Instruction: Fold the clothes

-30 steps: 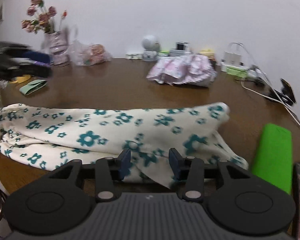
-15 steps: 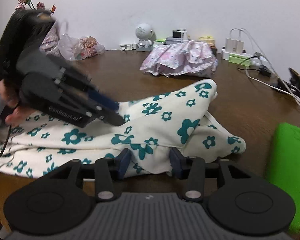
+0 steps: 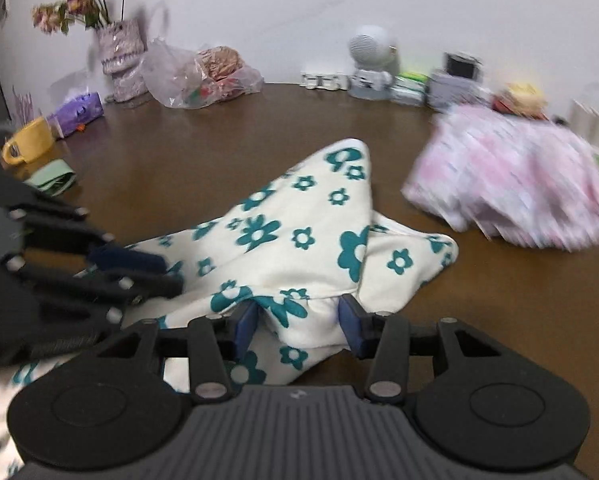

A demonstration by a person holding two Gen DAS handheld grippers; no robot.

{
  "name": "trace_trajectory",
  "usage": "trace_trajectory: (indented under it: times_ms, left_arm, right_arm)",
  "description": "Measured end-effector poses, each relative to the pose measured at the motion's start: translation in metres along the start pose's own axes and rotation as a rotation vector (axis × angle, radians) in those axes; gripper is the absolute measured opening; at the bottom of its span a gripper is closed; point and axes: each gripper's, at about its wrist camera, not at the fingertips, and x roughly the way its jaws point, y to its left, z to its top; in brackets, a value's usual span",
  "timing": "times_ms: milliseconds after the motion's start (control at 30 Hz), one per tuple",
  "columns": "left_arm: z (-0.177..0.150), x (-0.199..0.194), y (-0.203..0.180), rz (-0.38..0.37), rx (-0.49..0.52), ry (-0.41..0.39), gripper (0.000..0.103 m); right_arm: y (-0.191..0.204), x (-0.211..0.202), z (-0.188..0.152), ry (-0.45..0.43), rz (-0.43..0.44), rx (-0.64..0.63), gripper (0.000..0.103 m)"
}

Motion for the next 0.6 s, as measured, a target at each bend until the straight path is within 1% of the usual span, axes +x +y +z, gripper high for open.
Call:
trace_trajectory:
  times_ms: [100,167,267,300,333,467,500,533,567,600]
  left_arm:
    - [0.011,0.009,0.009,0.007,-0.055,0.0,0.01]
    - [0.021,0.018,0.007,0.022,-0.086,0.006,0.009]
    - [0.043,0.036,0.005,0.033,-0.132,0.012,0.008]
    - [0.05,0.043,0.005,0.031,-0.15,0.019,0.008]
    - [0.059,0.049,0.005,0.029,-0.168,0.028,0.008]
    - [0.082,0.068,0.006,0.027,-0.229,0.034,0.009]
    - [0.086,0.071,0.007,0.023,-0.242,0.035,0.011]
    - [0.087,0.072,0.012,0.007,-0.267,0.039,0.012]
    - [0.086,0.068,0.02,-0.026,-0.301,0.041,0.012]
    - [0.085,0.063,0.027,-0.058,-0.334,0.042,0.014]
  right_arm:
    - [0.004,0.028,0.028,0.03,-0.017,-0.031,0.043]
    - [0.002,0.043,0.043,0.044,-0.022,-0.049,0.043]
    - [-0.013,0.062,0.064,0.064,-0.037,-0.038,0.048]
    - [-0.019,0.067,0.07,0.072,-0.05,-0.033,0.054]
    - [-0.027,0.072,0.076,0.079,-0.059,-0.018,0.058]
    - [-0.055,0.088,0.093,0.086,-0.067,0.037,0.058]
    - [-0.059,0.091,0.095,0.083,-0.07,0.041,0.057]
    - [-0.061,0.092,0.096,0.078,-0.065,0.047,0.053]
    - [-0.062,0.09,0.097,0.074,-0.057,0.056,0.047]
    - [-0.064,0.088,0.097,0.069,-0.049,0.065,0.037]
